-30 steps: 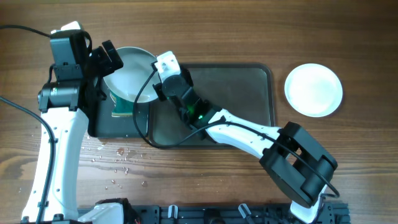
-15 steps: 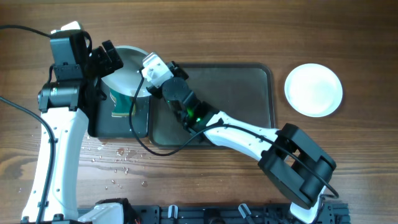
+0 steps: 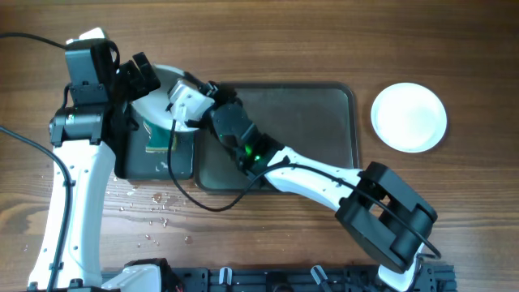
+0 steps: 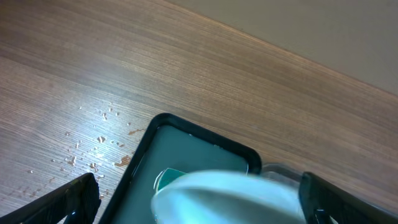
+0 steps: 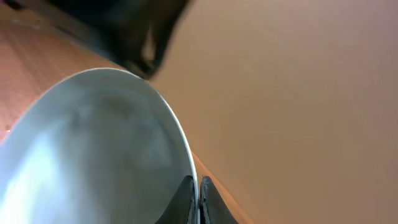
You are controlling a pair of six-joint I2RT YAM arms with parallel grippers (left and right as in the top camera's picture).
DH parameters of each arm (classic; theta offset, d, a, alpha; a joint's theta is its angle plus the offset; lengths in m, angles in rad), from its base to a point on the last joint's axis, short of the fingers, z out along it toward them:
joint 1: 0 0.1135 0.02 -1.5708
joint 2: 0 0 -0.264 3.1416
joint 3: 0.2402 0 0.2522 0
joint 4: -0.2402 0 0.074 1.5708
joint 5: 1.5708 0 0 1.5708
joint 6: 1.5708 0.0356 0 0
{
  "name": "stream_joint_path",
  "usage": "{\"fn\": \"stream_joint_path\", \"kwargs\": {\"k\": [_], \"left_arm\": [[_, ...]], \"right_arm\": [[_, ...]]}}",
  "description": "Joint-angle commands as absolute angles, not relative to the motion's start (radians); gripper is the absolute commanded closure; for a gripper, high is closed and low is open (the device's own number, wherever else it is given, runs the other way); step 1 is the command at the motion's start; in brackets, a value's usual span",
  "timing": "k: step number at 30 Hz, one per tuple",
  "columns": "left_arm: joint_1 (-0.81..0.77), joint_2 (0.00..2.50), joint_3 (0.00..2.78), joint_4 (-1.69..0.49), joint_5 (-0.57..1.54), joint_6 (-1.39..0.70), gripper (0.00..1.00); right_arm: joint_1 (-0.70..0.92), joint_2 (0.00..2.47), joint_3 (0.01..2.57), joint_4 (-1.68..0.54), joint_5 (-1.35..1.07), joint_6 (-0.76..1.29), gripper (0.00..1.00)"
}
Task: Clean dirty plates on tray and stack at the side
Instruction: 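Hold the plate tilted over the black tray with the right gripper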
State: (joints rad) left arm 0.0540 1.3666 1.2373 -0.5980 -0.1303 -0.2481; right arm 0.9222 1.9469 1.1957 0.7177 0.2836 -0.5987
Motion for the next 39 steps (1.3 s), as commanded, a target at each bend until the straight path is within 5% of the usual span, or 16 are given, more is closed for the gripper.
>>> {"fn": "stream_joint_path", "kwargs": {"k": [1,13,29,39], "left_arm": [[0.057,1.37,1.242,-0.595,-0.132,-0.25,0.0],[0.057,1.37,1.242,-0.595,-0.132,-0.25,0.0],[0.057,1.37,1.242,-0.595,-0.132,-0.25,0.0],[0.057,1.37,1.242,-0.595,-0.132,-0.25,0.0]], "right_arm": [[0.952,1.958,1.214,0.733,0.238,-0.683,0.95],[0.979,1.958,1.214,0.748,0.239,-0.939,0.95],[0.978,1.958,1.214,0.762,0.24,-0.93,0.96],[0.902,1.958,1.214,0.588,0.241,-0.149,0.96]]}}
